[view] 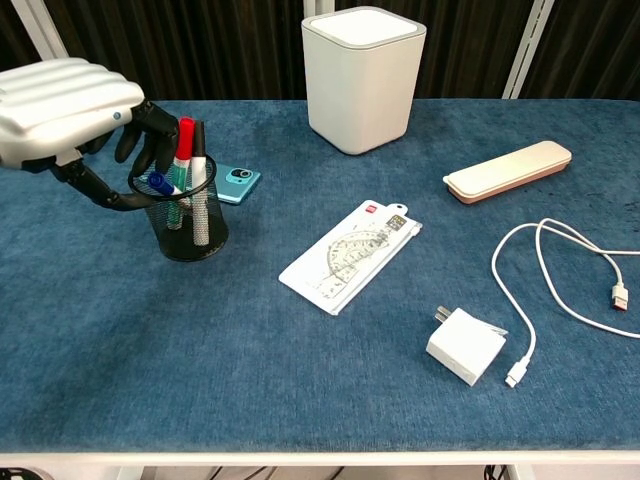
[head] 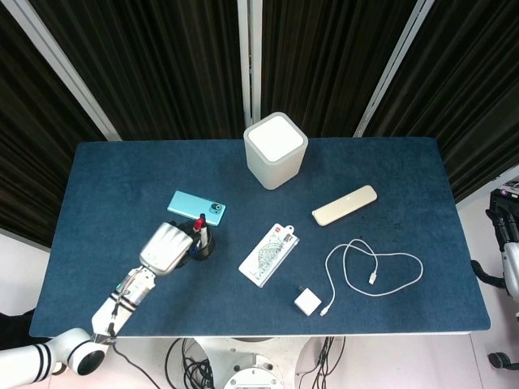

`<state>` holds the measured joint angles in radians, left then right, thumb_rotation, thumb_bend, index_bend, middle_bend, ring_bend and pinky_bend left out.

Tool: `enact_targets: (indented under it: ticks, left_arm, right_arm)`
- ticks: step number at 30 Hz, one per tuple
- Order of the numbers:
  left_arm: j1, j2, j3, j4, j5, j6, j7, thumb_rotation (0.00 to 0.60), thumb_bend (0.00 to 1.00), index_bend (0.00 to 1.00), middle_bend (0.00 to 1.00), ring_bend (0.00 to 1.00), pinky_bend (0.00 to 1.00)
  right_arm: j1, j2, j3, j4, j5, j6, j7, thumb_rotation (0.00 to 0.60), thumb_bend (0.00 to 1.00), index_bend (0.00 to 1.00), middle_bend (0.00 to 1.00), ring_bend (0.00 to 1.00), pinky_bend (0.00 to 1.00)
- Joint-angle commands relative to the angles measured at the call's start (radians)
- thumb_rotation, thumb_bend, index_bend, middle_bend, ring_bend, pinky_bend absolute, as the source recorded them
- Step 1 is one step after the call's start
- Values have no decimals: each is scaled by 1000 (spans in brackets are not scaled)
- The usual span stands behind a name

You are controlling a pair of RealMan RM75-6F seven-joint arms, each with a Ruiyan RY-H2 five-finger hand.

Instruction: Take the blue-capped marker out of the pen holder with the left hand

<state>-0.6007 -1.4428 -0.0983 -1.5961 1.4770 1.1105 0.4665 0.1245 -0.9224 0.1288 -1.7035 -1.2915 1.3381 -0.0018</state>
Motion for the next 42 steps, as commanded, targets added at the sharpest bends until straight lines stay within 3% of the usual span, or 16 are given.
enact_targets:
  ticks: [1,16,28,33,42]
  left_arm:
    - [-2,-4,3,6,6,3,-10,600,238,546,604,589,669]
    - [-13,-11,4,19,-7,0,-29,600,329,571,633,600,681]
    - [-8,-4,3,6,23,45,-60,600,346,618,704,661,693]
    - [13,39,1,-58,54,101,-83,600,350,627,712,665,694]
    - [79,214,-14,-273,116,231,-134,600,350,636,721,674,699]
  right_arm:
    - [1,-1,0,0,2,-2,-2,600,223,0,0,0,0]
    - [8,2,-3,-2,23,-26,-13,600,224,0,0,0,0]
    - [8,9,-3,-9,27,-29,-12,600,223,0,0,0,0]
    - [9,16,0,-18,24,-25,-14,600,223,0,0,0,0]
    - [6,16,-2,-24,20,-17,-14,600,224,0,0,0,0]
